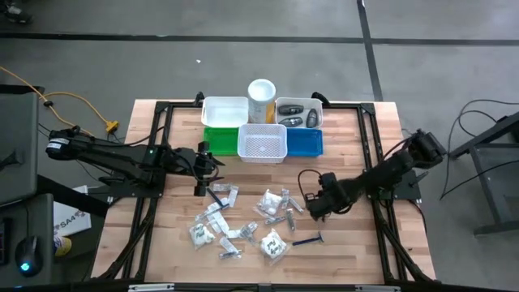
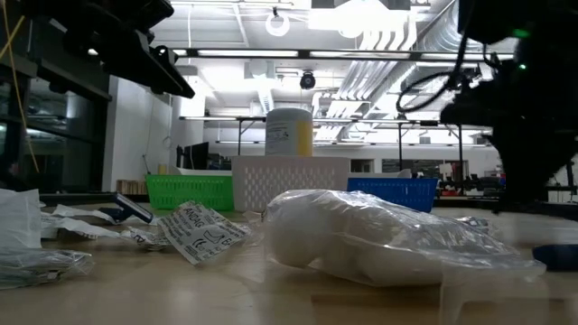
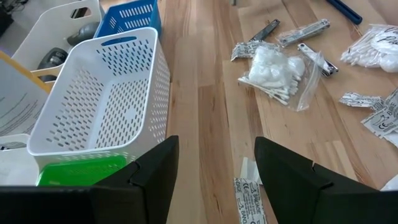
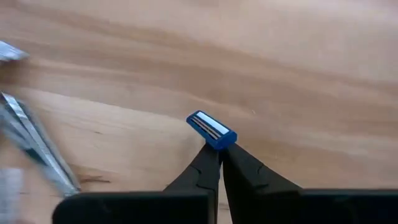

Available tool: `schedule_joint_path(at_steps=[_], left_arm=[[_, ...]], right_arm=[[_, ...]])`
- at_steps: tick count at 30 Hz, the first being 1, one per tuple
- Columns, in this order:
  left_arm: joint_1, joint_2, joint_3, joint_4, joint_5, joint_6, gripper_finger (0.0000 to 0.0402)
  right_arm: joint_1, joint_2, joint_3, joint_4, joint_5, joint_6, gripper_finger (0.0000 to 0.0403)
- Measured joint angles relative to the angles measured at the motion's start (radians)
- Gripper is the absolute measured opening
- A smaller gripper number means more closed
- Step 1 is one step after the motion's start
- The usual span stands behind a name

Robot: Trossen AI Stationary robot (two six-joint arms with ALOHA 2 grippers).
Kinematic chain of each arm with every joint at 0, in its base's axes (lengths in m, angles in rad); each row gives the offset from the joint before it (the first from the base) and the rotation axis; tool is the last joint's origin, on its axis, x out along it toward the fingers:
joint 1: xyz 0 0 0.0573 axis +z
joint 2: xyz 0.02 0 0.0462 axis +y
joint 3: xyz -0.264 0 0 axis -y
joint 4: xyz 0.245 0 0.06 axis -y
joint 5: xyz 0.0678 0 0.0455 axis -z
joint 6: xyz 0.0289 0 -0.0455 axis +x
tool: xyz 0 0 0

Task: Pick & Place Travel size toiletries
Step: Put the blue razor into the blue bin

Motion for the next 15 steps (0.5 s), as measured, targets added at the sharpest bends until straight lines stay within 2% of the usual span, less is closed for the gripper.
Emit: schedule_joint_path(at_steps=[9,11,15], left_arm=[[0.0,0.0,0.0,0.0,0.0,-0.003,0.0209],[0.0,0.0,0.0,0.001,0.0,-0.003,0.0209],[0.0,0.0,0.0,0.001,0.0,-0.003,0.0209]], right_arm=[[-0.176,-0.167,0.003,0.001,0.2,-0.342,0.0003],[-0.233,-0.199,0.003,0.022,0.23,-0.47,0.0003],[-0.361,-0.231,0.003,0.143,0.262,-0.83,0.0003]])
